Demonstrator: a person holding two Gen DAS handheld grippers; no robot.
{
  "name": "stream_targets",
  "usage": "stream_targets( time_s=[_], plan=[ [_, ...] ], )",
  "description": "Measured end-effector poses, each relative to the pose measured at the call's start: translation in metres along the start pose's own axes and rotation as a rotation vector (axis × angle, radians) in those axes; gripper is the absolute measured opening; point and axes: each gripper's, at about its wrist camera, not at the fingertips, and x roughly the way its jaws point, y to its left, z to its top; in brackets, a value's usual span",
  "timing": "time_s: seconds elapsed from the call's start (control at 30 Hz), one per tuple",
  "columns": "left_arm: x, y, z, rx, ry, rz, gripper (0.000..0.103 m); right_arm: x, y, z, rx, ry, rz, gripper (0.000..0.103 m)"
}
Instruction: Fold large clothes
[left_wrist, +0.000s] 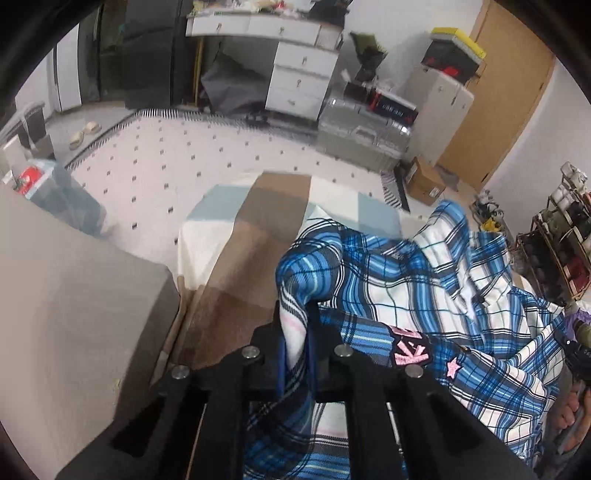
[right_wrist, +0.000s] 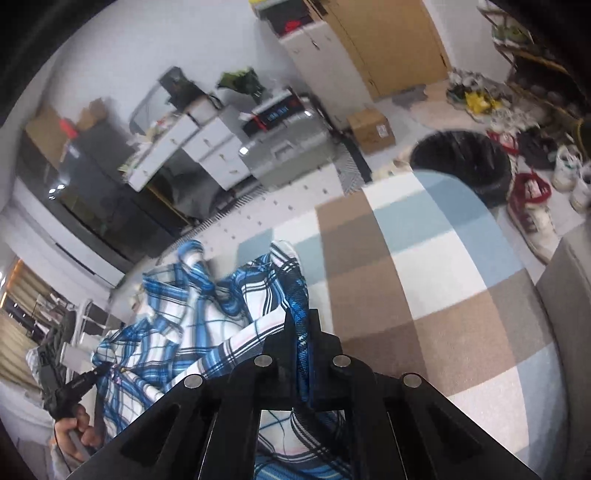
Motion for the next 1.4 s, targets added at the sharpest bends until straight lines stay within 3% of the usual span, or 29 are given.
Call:
stream_targets(
  time_s=[0.1,0.2,0.23,0.27,0.4,0.57,0.63,0.77,0.93,1.13,1.17,1.23,1.27,1.4],
  plan=[
    [0.013,0.005,-0.001,-0.028,0.033,0.037,0.016,0.012,0.000,0.003,0.011,0.048,-0.068,0.011],
    [0.017,0.010,-0.003,-0.057,0.049,0.078,0.036,0.013,0.003,0.004,0.001,0.056,-0.145,0.039],
    [0.016,0.012,-0.003,-0.074,0.042,0.091,0.040,0.009,0.006,0.004,-0.014,0.033,-0.154,0.051],
    [0.013,0.012,-0.002,-0.084,0.034,0.086,0.041,0.005,0.010,0.005,-0.033,0.007,-0.167,0.055],
    [-0.007,0.006,-0.001,-0.080,-0.022,0.109,0.053,-0.014,0.030,0.007,-0.077,-0.067,-0.171,0.057],
    [-0.038,-0.003,-0.002,-0.073,-0.094,0.071,0.067,-0.015,0.074,0.010,-0.152,-0.028,-0.088,0.059],
    [-0.043,-0.008,-0.005,-0.070,-0.083,0.017,0.077,-0.009,0.093,0.012,-0.175,-0.019,-0.063,0.066],
    [-0.045,-0.036,-0.029,0.033,0.014,-0.106,0.083,0.024,0.122,0.019,-0.165,0.011,-0.053,0.068],
    [-0.040,-0.059,-0.061,0.098,0.031,-0.154,0.102,0.084,0.142,0.026,-0.135,0.089,-0.070,0.068],
    [-0.025,-0.065,-0.070,0.124,0.064,-0.131,0.102,0.135,0.158,0.032,-0.152,0.115,-0.146,0.066],
    [-0.025,-0.065,-0.071,0.128,0.066,-0.125,0.102,0.141,0.161,0.032,-0.166,0.106,-0.152,0.061],
    [-0.022,-0.065,-0.072,0.132,0.070,-0.125,0.102,0.145,0.171,0.030,-0.243,0.089,-0.183,0.020],
    [-0.020,-0.066,-0.072,0.133,0.071,-0.119,0.102,0.146,0.176,0.028,-0.276,0.082,-0.181,0.010],
    [-0.018,-0.061,-0.073,0.119,0.070,-0.108,0.102,0.110,0.181,0.018,-0.300,0.008,-0.054,0.005]
  ],
)
